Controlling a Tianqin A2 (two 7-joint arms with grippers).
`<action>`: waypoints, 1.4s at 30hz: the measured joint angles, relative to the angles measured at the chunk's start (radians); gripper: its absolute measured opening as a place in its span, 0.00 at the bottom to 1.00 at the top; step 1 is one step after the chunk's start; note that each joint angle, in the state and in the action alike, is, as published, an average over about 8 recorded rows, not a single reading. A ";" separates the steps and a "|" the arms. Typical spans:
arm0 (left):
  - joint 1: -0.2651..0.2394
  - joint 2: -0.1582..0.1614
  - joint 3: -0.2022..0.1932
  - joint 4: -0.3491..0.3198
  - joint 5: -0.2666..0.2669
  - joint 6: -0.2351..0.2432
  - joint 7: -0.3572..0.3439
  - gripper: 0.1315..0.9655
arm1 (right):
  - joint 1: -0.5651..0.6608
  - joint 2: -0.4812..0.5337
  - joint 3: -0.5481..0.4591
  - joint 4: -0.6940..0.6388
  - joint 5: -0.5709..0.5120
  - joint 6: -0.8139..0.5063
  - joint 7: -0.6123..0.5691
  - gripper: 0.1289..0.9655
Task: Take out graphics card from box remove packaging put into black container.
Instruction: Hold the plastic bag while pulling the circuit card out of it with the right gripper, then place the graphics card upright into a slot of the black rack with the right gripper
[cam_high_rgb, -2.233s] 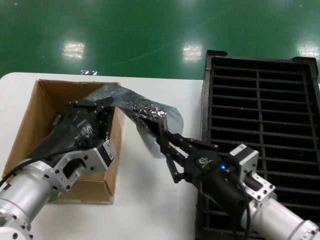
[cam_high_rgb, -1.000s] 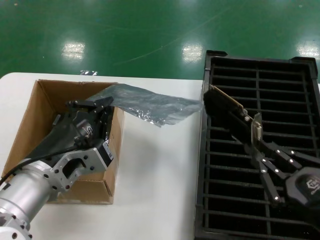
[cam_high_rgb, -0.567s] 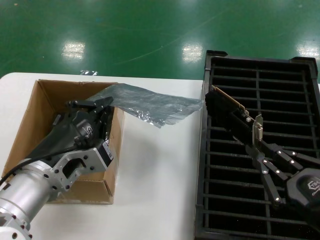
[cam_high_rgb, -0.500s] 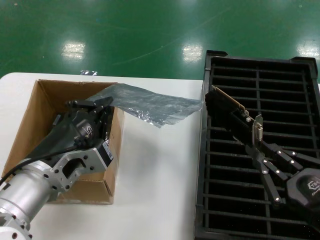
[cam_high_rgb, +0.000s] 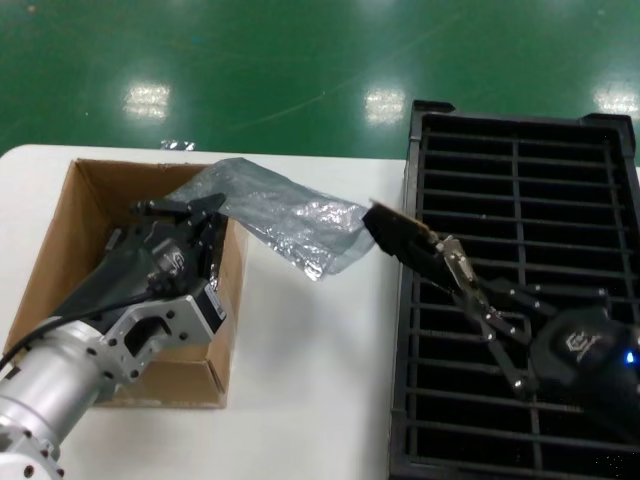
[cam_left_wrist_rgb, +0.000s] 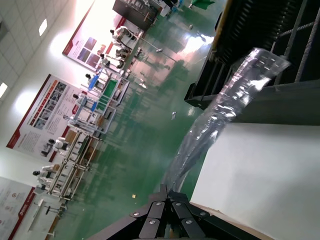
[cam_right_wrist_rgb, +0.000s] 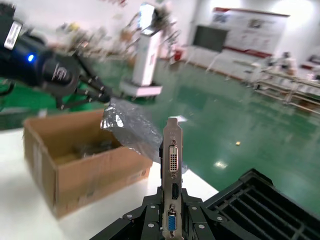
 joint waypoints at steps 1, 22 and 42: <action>0.000 0.000 0.000 0.000 0.000 0.000 0.000 0.01 | 0.030 0.017 -0.006 0.000 -0.014 -0.030 0.019 0.07; 0.000 0.000 0.000 0.000 0.000 0.000 0.000 0.01 | 0.759 0.439 -0.228 0.000 0.168 -0.793 0.273 0.07; 0.000 0.000 0.000 0.000 0.000 0.000 0.000 0.01 | 0.838 0.427 -0.282 -0.005 0.146 -0.856 0.236 0.07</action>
